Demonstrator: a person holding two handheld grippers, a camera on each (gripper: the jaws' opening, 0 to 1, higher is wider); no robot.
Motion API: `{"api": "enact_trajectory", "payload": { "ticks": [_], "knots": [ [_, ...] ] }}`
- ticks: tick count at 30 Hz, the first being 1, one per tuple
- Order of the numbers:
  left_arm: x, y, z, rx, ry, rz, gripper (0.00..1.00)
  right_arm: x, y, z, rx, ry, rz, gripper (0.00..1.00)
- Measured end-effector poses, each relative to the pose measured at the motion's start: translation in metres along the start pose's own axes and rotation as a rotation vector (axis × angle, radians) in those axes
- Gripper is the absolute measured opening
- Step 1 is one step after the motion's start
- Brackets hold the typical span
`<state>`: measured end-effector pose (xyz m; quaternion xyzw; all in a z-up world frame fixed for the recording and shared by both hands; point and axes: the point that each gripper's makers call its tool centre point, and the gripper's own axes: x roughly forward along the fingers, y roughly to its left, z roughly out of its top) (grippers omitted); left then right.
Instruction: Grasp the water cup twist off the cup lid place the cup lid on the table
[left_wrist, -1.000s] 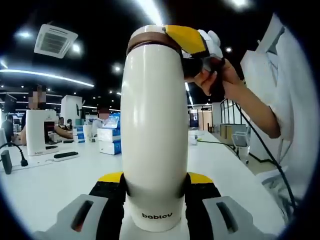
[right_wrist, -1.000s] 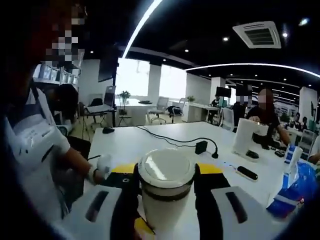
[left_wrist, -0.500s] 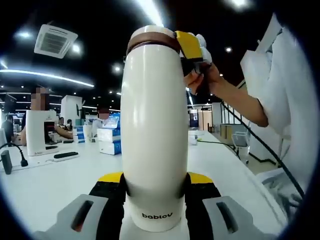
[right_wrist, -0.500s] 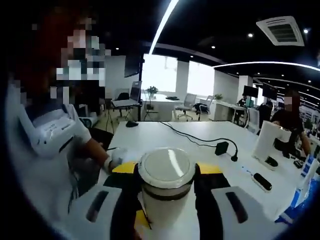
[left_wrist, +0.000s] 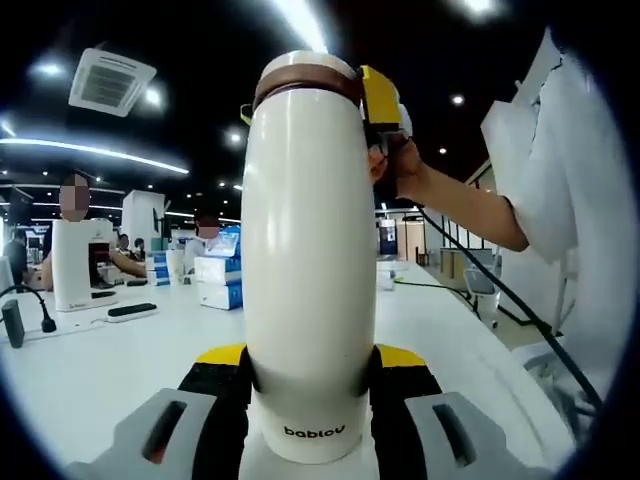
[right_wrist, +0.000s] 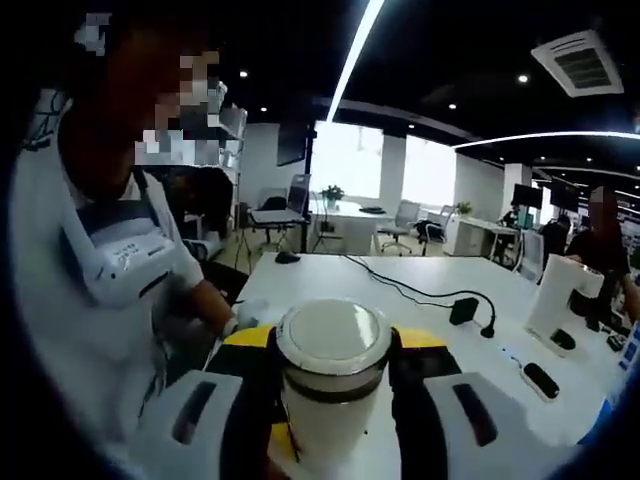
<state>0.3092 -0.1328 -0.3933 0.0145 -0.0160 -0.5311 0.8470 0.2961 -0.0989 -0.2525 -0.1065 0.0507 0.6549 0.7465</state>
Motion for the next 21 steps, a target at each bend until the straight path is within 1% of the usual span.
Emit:
{"api": "enact_trajectory", "payload": {
  "ticks": [2,6,8,9,11,13,14,15,17,18,20,21],
  "knots": [
    [0.0,0.0,0.0,0.0,0.0,0.0,0.48,-0.001,0.0,0.0,0.011,0.007,-0.016,0.47],
    [0.0,0.0,0.0,0.001,0.0,0.0,0.48,-0.004,-0.003,0.004,0.052,-0.002,-0.071,0.62],
    [0.0,0.0,-0.001,0.0,0.0,0.001,0.48,-0.009,-0.006,0.004,0.052,0.004,-0.124,0.65],
    [0.0,0.001,-0.001,0.0,0.0,0.001,0.48,-0.013,-0.006,0.005,0.035,0.007,-0.158,0.66],
    [0.0,0.001,-0.001,0.001,0.0,0.002,0.48,-0.02,-0.008,0.004,0.051,0.018,-0.231,0.68],
    [0.0,0.002,-0.001,0.001,0.0,0.002,0.48,-0.026,-0.009,0.006,0.048,0.017,-0.313,0.74],
    [0.0,0.002,-0.001,0.002,-0.001,0.002,0.48,-0.029,-0.008,0.006,0.048,0.022,-0.337,0.77],
    [0.0,0.002,-0.001,0.002,0.0,0.002,0.48,-0.034,-0.009,0.008,0.051,0.021,-0.39,0.81],
    [0.001,0.002,0.0,0.002,0.0,0.002,0.48,-0.043,-0.01,0.018,0.038,-0.019,-0.48,0.84],
    [0.001,0.002,0.0,0.002,0.0,0.002,0.48,-0.046,-0.008,0.025,0.045,-0.061,-0.505,0.84],
    [0.001,0.002,0.0,0.002,0.0,0.002,0.48,-0.056,-0.007,0.032,0.091,-0.125,-0.588,0.84],
    [0.001,0.002,0.0,0.003,0.0,0.002,0.48,-0.058,-0.005,0.032,0.107,-0.132,-0.603,0.84]
  ]
}}
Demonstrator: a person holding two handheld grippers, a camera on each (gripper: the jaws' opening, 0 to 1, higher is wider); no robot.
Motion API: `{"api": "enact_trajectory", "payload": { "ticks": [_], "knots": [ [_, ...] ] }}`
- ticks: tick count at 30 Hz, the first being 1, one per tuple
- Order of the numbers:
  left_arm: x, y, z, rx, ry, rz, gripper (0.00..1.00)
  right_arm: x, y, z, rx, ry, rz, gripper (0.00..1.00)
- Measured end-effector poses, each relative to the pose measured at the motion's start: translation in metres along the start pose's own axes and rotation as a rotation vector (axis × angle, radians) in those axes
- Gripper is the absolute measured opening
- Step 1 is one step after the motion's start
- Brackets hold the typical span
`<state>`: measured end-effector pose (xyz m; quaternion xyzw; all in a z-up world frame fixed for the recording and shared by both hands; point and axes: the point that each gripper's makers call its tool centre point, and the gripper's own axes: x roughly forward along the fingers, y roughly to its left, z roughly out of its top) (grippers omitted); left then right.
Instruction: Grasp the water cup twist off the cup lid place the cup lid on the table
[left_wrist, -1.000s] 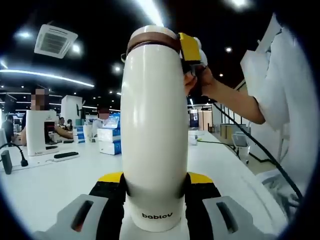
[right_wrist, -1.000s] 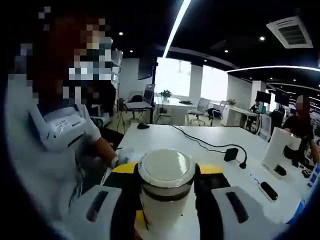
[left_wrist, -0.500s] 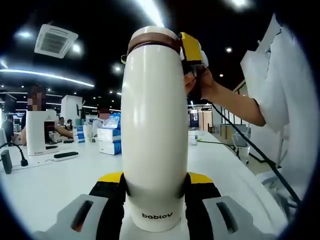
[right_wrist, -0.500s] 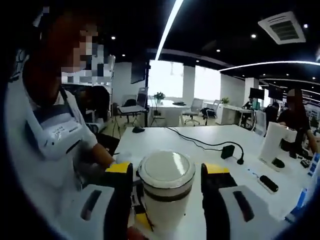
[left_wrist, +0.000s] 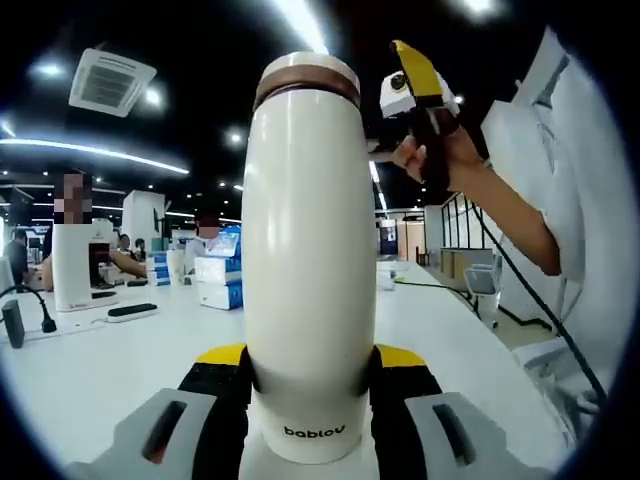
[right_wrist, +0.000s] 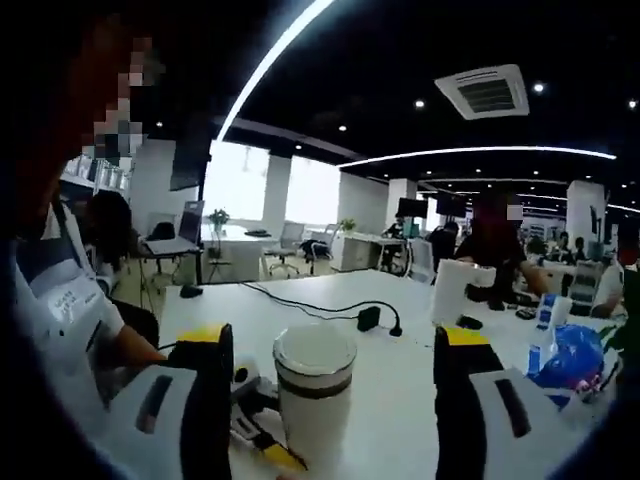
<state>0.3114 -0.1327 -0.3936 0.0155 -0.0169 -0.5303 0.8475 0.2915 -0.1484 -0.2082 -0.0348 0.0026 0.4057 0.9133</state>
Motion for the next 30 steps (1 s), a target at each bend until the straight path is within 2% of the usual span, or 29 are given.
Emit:
{"api": "enact_trajectory", "payload": {
  "ticks": [4,8,10,11,14,16,18,21,26,30],
  "knots": [
    [0.0,0.0,0.0,-0.001,0.0,0.0,0.48,-0.008,0.006,-0.003,0.06,-0.03,-0.092,0.85],
    [0.0,0.0,0.0,-0.001,0.0,0.0,0.48,-0.01,0.022,-0.021,0.024,0.032,-0.113,0.83],
    [0.0,0.0,0.0,-0.001,0.0,0.0,0.48,-0.01,0.029,-0.027,0.033,0.048,-0.118,0.79],
    [0.0,0.0,0.0,-0.001,0.0,0.0,0.48,-0.011,0.035,-0.024,0.07,0.014,-0.112,0.79],
    [0.0,0.0,0.0,-0.001,0.0,0.0,0.48,-0.012,0.037,-0.023,0.073,-0.01,-0.134,0.82],
    [0.0,0.0,0.0,-0.001,0.0,0.0,0.48,-0.011,0.037,-0.02,0.117,-0.044,-0.168,0.86],
    [0.0,0.0,-0.001,-0.001,0.0,0.0,0.48,-0.011,0.038,-0.014,0.167,-0.1,-0.186,0.85],
    [0.0,0.0,-0.001,-0.001,0.0,0.0,0.48,-0.01,0.036,-0.019,0.16,-0.101,-0.225,0.83],
    [-0.001,0.0,-0.001,-0.001,0.0,-0.001,0.48,-0.003,0.036,-0.03,0.152,-0.064,-0.236,0.82],
    [-0.001,0.0,-0.001,-0.001,0.0,-0.001,0.48,0.0,0.037,-0.026,0.185,-0.102,-0.229,0.81]
  ]
}}
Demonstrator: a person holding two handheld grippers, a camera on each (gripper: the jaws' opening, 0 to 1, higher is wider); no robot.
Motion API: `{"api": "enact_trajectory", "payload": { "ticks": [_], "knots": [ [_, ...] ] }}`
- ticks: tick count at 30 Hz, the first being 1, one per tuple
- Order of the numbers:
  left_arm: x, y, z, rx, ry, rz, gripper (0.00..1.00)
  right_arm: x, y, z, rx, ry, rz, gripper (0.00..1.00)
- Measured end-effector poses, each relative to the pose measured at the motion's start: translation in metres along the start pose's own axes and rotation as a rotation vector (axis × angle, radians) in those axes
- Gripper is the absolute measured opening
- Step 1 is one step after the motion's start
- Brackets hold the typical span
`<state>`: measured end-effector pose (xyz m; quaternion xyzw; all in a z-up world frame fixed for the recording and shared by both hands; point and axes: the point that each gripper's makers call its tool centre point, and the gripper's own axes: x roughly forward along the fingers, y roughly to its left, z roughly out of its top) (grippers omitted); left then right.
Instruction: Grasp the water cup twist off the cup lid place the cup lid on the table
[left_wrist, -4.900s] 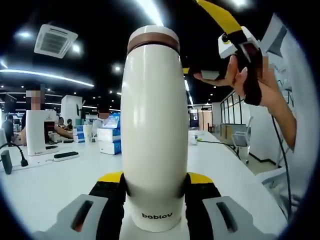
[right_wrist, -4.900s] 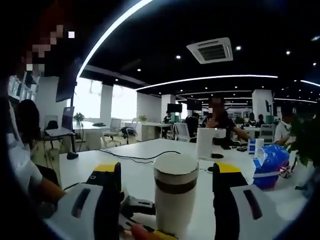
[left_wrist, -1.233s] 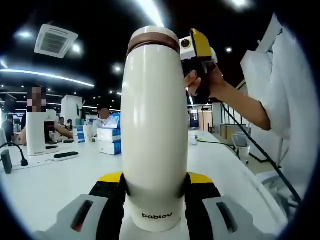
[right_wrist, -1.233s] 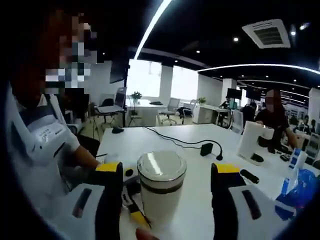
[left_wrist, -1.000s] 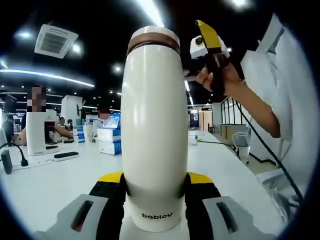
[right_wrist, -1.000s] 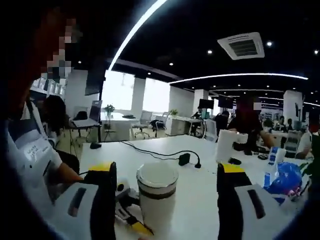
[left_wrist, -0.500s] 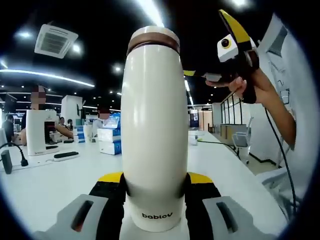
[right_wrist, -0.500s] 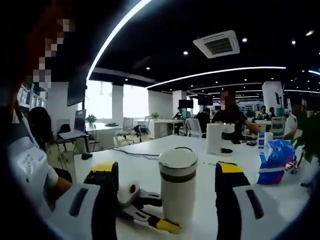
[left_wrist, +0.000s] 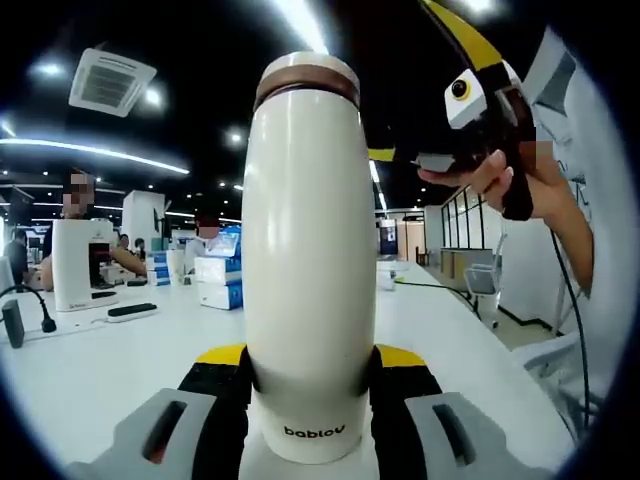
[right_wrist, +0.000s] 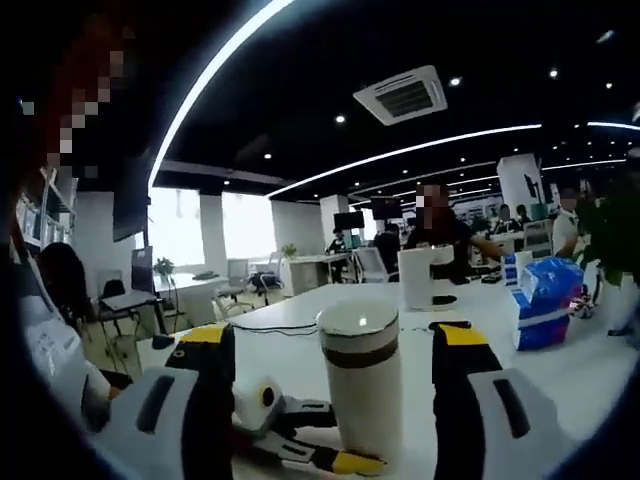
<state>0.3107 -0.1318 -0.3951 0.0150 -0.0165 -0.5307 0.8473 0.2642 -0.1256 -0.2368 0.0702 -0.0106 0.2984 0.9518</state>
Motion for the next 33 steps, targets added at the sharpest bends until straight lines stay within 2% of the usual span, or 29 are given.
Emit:
{"api": "enact_trajectory", "payload": {
  "ticks": [4,6,8,11,15,20,22,26,33],
  "knots": [
    [0.0,0.0,0.0,0.0,0.0,0.0,0.48,0.005,-0.002,0.007,0.042,-0.052,0.006,0.8],
    [0.0,0.0,0.0,0.0,0.0,0.0,0.48,0.007,-0.006,0.007,0.041,-0.046,-0.013,0.83],
    [0.0,0.0,0.0,0.0,0.0,0.0,0.48,0.012,-0.012,0.001,-0.006,-0.015,-0.046,0.83],
    [0.0,0.0,0.0,0.0,0.0,-0.001,0.48,0.023,-0.009,-0.007,-0.066,0.02,-0.037,0.83],
    [0.0,0.0,0.0,-0.001,0.0,-0.001,0.48,0.036,-0.007,-0.003,-0.08,0.014,-0.026,0.86],
    [0.0,0.0,0.001,-0.001,0.0,-0.001,0.48,0.04,-0.014,-0.004,-0.085,0.016,-0.058,0.85],
    [0.0,0.0,0.001,-0.002,0.0,-0.002,0.48,0.04,-0.015,-0.004,-0.088,0.016,-0.061,0.81],
    [0.0,0.0,0.001,-0.002,0.0,-0.002,0.48,0.04,-0.019,-0.003,-0.09,0.017,-0.066,0.66],
    [0.0,0.0,0.001,-0.002,0.0,-0.002,0.48,0.042,-0.019,-0.007,-0.116,0.038,-0.06,0.48]
  ]
}}
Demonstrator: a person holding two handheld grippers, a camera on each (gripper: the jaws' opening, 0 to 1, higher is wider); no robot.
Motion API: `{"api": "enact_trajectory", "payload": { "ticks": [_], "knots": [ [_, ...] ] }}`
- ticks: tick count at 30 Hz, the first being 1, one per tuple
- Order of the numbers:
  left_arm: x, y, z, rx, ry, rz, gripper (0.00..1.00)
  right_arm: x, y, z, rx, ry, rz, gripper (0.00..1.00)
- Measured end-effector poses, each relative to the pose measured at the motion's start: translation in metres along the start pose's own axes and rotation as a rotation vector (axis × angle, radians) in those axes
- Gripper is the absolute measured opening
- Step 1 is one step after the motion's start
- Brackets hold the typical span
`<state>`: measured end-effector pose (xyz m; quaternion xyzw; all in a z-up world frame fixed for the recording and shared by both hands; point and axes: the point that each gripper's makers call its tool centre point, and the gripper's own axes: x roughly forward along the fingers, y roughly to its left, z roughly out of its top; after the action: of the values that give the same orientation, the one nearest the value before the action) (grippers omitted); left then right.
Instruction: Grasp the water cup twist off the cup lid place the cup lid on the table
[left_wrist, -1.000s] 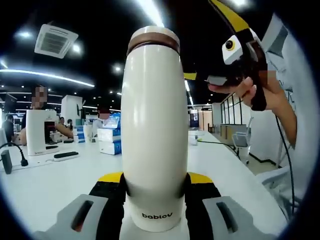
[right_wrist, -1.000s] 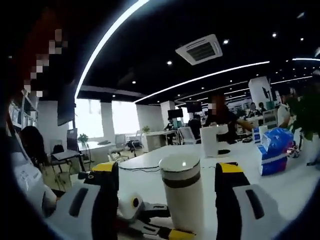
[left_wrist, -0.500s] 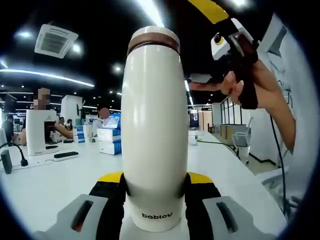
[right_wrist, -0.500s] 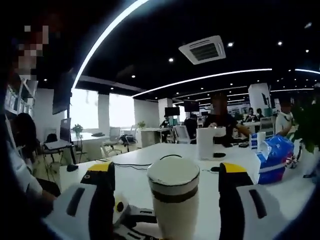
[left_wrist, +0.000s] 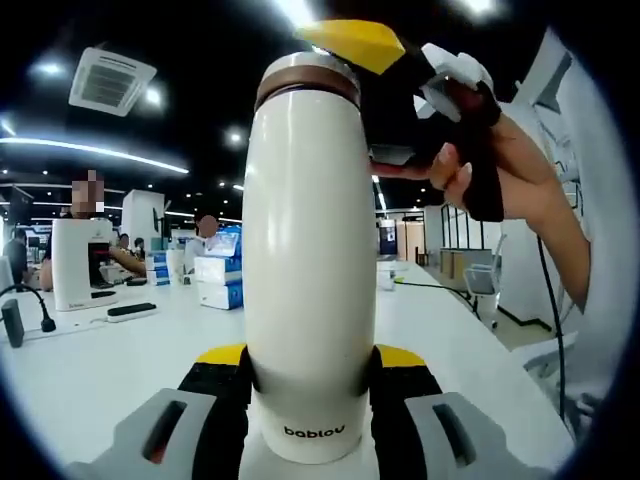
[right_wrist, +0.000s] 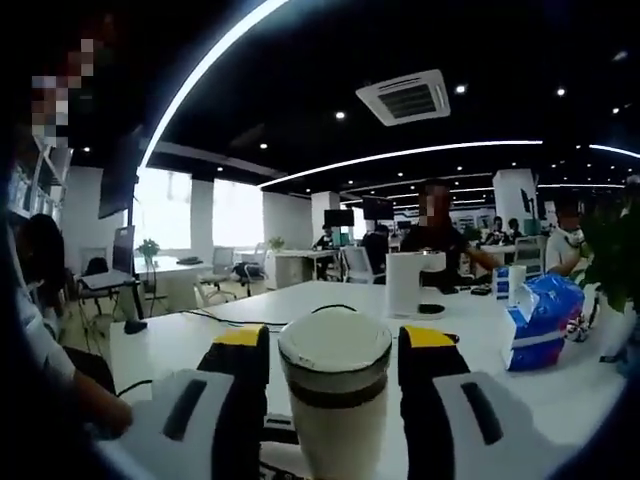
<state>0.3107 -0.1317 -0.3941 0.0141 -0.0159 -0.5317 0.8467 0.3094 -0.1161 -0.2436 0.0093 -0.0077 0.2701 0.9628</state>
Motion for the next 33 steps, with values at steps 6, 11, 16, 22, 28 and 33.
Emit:
{"api": "enact_trajectory", "payload": {
  "ticks": [6,11,16,22,28,33],
  "knots": [
    [0.0002,-0.0003,0.0001,0.001,0.0,0.0,0.48,0.0039,0.0023,-0.0003,-0.028,0.037,0.042,0.46],
    [0.0001,-0.0004,0.0004,0.0,0.0,0.001,0.48,0.0075,0.0072,-0.0018,-0.05,0.089,0.153,0.45],
    [0.0005,-0.001,0.0008,-0.003,-0.002,0.002,0.48,0.008,0.0067,-0.0022,-0.073,0.116,0.233,0.45],
    [0.0003,-0.0013,0.0009,0.0,-0.002,0.003,0.48,0.0059,0.007,-0.0029,-0.085,0.132,0.339,0.45],
    [0.0006,-0.0017,0.0009,0.004,-0.002,0.001,0.48,0.0032,0.0075,-0.0035,-0.094,0.159,0.428,0.44],
    [0.0004,-0.0016,0.0009,0.009,-0.002,-0.002,0.48,0.0003,0.0091,-0.0036,-0.107,0.162,0.493,0.44]
  ]
}}
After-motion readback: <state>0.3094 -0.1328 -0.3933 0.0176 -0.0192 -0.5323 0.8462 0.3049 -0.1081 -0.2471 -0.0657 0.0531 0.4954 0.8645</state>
